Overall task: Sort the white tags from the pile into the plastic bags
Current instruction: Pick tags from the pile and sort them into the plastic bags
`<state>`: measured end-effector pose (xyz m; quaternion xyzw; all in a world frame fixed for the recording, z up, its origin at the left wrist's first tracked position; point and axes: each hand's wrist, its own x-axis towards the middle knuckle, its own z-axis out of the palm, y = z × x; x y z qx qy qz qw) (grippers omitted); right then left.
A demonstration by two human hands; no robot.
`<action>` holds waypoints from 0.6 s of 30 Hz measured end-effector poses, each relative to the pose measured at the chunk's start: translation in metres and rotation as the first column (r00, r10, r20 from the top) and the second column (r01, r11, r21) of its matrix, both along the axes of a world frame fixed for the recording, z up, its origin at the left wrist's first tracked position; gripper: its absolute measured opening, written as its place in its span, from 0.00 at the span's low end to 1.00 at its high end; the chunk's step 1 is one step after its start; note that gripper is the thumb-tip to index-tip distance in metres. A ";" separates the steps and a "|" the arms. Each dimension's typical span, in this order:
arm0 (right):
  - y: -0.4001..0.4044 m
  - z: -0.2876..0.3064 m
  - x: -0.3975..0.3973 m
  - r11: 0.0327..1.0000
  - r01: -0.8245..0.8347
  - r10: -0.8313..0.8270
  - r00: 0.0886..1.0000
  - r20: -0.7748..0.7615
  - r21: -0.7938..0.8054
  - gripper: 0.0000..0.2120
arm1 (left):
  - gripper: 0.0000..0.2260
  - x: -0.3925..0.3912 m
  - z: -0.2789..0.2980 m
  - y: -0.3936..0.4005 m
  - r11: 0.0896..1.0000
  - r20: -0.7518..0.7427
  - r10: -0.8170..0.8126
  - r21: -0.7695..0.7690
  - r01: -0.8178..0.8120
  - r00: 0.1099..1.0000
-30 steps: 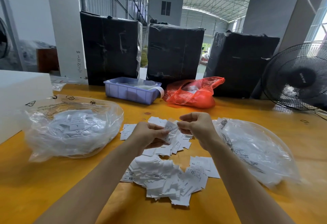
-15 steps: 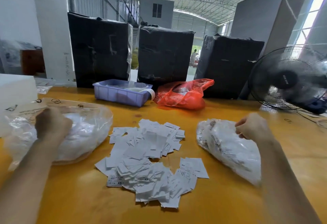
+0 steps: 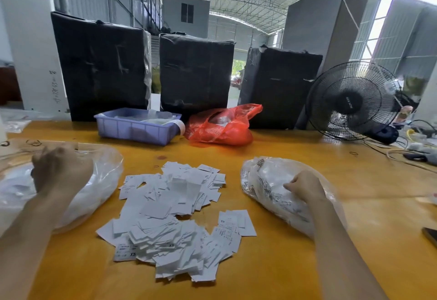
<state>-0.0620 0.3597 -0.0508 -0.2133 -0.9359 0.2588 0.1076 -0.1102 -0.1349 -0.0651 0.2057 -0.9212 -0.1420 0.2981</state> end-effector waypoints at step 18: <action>0.002 0.018 0.002 0.989 -0.037 0.040 0.999 0.015 -0.145 0.10 | 0.16 0.057 0.044 0.080 0.968 -0.234 -0.246 -0.010 0.251 0.941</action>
